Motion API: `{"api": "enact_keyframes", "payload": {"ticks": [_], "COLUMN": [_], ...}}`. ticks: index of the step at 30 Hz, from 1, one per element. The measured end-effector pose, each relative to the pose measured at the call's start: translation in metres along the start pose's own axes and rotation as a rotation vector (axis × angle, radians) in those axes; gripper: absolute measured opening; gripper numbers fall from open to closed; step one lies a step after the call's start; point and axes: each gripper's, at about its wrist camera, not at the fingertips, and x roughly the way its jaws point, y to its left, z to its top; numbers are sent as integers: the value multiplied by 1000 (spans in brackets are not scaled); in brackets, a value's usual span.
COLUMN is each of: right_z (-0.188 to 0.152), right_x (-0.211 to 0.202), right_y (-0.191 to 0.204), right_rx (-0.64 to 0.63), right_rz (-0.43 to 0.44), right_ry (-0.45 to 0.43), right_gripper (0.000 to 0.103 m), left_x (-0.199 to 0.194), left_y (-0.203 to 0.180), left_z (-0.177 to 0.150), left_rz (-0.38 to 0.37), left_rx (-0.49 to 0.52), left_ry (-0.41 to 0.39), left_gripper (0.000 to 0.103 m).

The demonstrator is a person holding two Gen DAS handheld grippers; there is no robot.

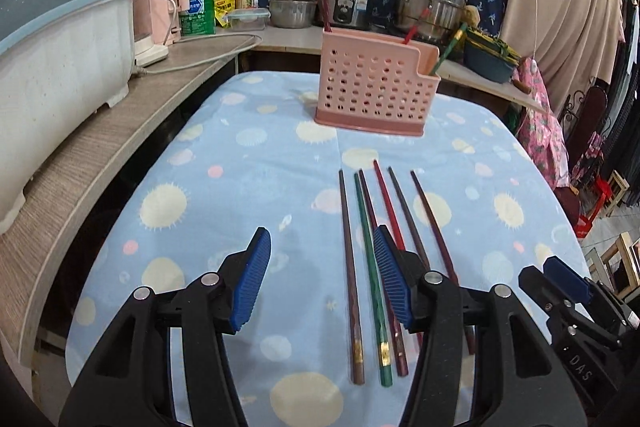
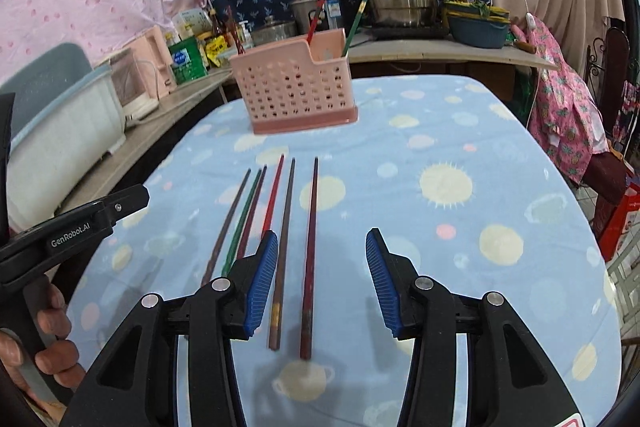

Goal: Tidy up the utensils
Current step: 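Withdraw both open tools from the basket back over the chopsticks, then grasp a dark red chopstick with the right tool while the left tool approaches a brown chopstick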

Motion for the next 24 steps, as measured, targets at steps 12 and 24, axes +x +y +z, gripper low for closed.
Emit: {"api": "enact_keyframes", "payload": {"ticks": [12, 24], "right_z": [-29, -40], "right_x": [22, 40], "right_y": [7, 9], "right_rx": [-18, -31], "right_rz": [1, -12], "right_ry": [94, 158], "right_gripper": [37, 15], "left_x": [15, 23], "left_y": [-7, -9], "left_z": [-47, -66], "left_rz": [-1, 0], "left_rx": [19, 31], "left_ry": [86, 124], "left_gripper": [51, 51]}}
